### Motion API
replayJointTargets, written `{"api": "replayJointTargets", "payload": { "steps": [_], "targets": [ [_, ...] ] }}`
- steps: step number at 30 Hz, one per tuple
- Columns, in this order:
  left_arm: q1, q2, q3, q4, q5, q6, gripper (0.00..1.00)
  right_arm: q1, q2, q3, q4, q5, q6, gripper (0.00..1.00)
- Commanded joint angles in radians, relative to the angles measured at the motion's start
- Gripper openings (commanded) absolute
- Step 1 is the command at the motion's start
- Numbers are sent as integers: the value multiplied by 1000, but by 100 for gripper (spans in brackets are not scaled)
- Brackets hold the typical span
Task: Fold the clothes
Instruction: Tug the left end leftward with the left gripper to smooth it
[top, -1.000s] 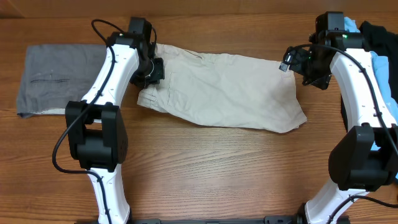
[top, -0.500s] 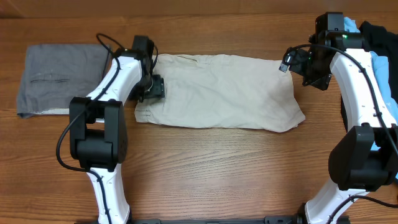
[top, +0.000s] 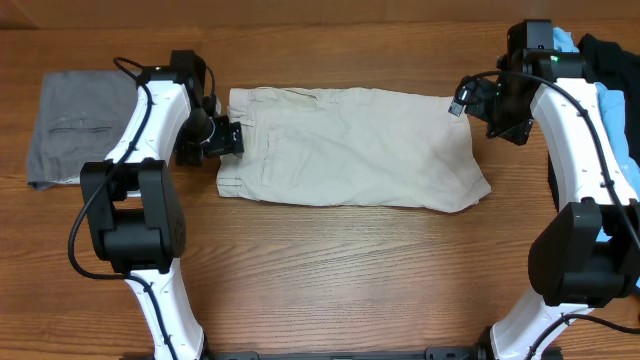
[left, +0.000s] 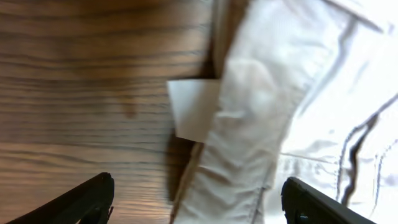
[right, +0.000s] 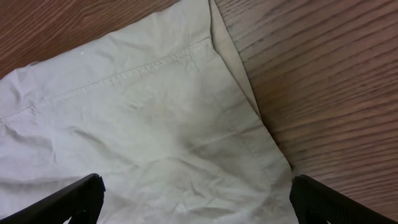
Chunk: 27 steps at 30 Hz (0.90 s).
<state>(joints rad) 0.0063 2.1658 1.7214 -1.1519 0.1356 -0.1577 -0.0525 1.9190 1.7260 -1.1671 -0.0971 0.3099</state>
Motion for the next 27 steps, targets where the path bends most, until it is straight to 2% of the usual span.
{"api": "replayJointTargets", "payload": {
  "steps": [1, 7, 11, 16, 20, 23, 27],
  "targets": [
    [-7, 5, -53, 7, 103, 72, 88, -3, 6, -4, 7, 6, -3, 100],
    [-7, 5, -155, 96, 124, 55, 89, -3, 6, -4, 11, 6, -3, 100],
    [-9, 5, -212, 154, 126, 45, 84, -3, 6, -4, 13, 6, -3, 100],
    [-33, 5, -236, 190, 124, 45, 58, -3, 6, -4, 12, 6, -3, 100],
    [-64, 5, -237, 212, 105, 34, 56, -3, 6, -4, 12, 6, -3, 100],
    [-80, 5, -237, 212, 13, -2, 55, -3, 6, -4, 9, 6, -3, 100],
    [-88, 5, -237, 211, -3, -4, 32, -3, 6, -4, 5, 5, -3, 100]
  ]
}}
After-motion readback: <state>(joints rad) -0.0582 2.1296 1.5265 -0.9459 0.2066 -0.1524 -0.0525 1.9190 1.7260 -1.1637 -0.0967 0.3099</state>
